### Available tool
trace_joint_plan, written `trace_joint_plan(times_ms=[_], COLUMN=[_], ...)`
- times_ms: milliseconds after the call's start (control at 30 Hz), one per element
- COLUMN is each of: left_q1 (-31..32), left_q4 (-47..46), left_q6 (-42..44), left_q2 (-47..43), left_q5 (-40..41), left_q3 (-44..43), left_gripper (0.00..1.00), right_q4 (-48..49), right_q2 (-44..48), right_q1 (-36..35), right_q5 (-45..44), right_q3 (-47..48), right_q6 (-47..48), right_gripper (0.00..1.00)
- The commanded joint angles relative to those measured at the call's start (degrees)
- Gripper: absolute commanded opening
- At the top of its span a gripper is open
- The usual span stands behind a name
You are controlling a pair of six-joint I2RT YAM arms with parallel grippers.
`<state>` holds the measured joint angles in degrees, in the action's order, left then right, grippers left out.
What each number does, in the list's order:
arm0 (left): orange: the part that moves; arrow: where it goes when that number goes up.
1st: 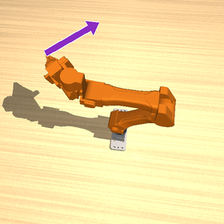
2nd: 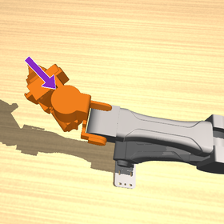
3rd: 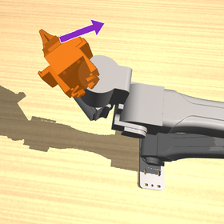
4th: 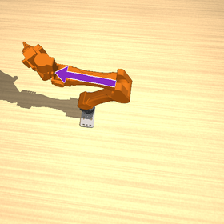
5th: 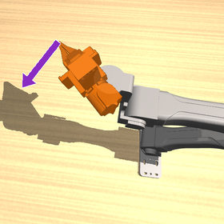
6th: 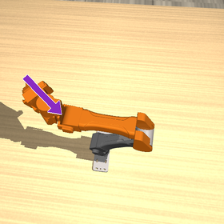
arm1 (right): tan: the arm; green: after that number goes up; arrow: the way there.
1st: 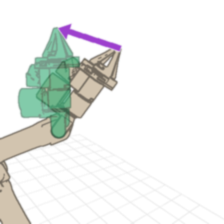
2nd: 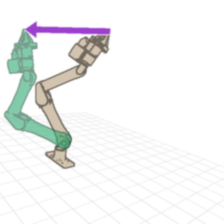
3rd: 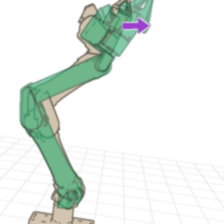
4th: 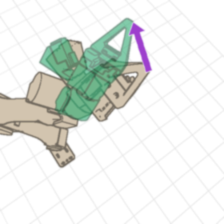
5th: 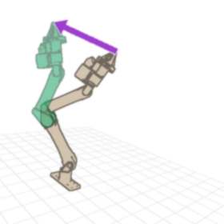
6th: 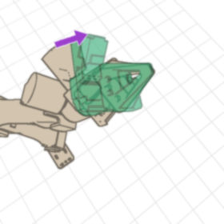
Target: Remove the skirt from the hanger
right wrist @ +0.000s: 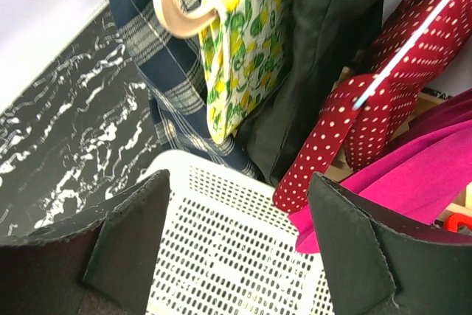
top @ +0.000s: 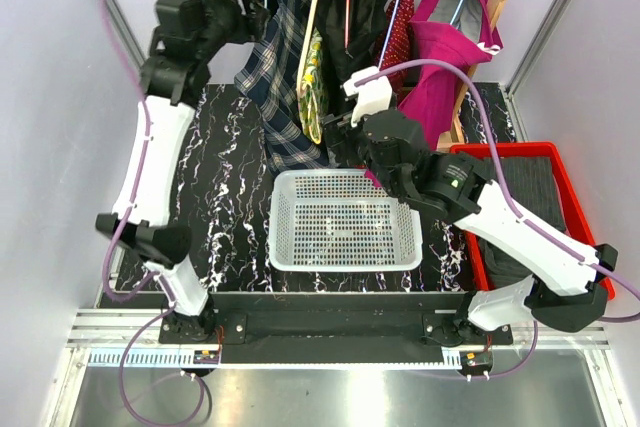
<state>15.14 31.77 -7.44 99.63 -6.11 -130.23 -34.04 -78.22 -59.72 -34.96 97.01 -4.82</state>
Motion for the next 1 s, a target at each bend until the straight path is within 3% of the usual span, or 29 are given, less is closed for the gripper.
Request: trace_joint_plan(times_ms=[0,267,767,867,900,933,967], left_q1=[2.1,3.6,3.5,2.7,2.4,1.8,1.6], left_q4=[-4.3,-5.4,-8.0,-8.0,-8.0,-8.0,-8.0], left_q6=[-1.1,-1.6,-2.9,-4.3,-4.7,-5.1,-5.9], left_q2=[2.1,3.8,11.8,12.9,13.0,13.1,13.0], left_q5=[4.3,8.4,7.1,6.6,6.5,6.5,6.5], left_q3=[-3.0,-2.4,-7.0,-7.7,-7.8,-7.8,-8.0], left_gripper=[0.57,0.46,0.45,0.22,0.08,0.01,0.00], right_q4=[4.6,6.8,7.1,7.1,7.1,7.2,7.4], right_q2=[1.9,3.8,6.8,7.5,7.9,8.1,8.3], right_q1=[-0.7,-0.7,-0.7,-0.7,-0.7,-0.7,-0.7], right_q5=[-0.5,0.0,0.2,-0.5,-0.5,-0.6,-0.6], right_q3=[-2.8,-6.5,-9.2,-9.8,-9.9,-10.2,-10.4], right_q6=[0.2,0.5,1.2,1.7,2.0,2.0,2.2], right_gripper=[0.83,0.83,0.84,0.84,0.84,0.84,0.84])
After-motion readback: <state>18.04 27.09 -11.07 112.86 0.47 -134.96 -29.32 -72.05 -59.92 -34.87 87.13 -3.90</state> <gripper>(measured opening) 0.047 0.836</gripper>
